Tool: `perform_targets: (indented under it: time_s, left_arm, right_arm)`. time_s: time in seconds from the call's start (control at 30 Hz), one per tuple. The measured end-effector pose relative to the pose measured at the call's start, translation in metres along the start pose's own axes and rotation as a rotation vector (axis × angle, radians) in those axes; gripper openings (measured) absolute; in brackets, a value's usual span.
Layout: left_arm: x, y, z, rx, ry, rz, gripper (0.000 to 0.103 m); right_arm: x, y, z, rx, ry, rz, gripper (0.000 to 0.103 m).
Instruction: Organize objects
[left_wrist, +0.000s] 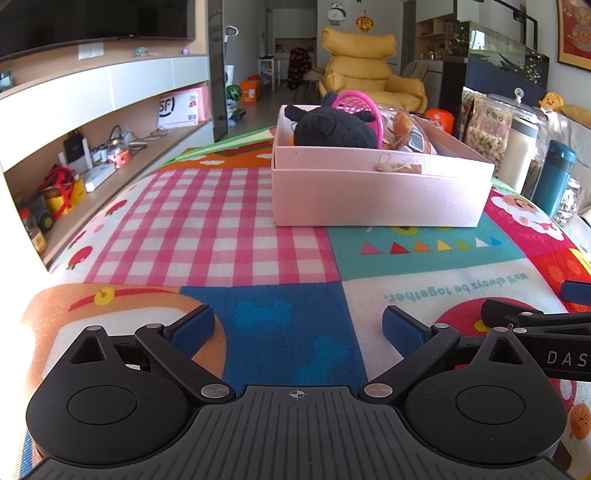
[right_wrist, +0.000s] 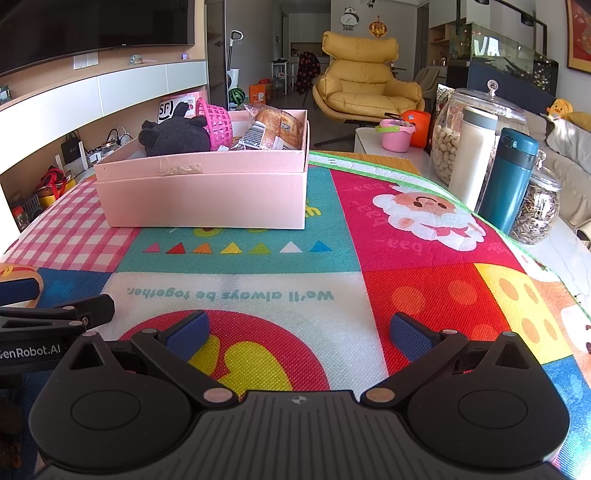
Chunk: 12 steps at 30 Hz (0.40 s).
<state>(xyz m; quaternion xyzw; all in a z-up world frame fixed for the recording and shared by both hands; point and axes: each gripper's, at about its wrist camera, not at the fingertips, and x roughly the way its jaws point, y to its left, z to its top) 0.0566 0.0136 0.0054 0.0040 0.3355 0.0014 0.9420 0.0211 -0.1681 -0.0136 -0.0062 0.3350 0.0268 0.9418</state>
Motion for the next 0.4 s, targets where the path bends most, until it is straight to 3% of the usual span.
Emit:
perform_targets:
  time_s: [0.4]
  left_arm:
    - [-0.0005,-0.0001,-0.0006,0.002,0.000,0.002,0.101]
  right_arm:
    - [-0.0002,-0.0002,-0.0002,0.000,0.000,-0.001,0.103]
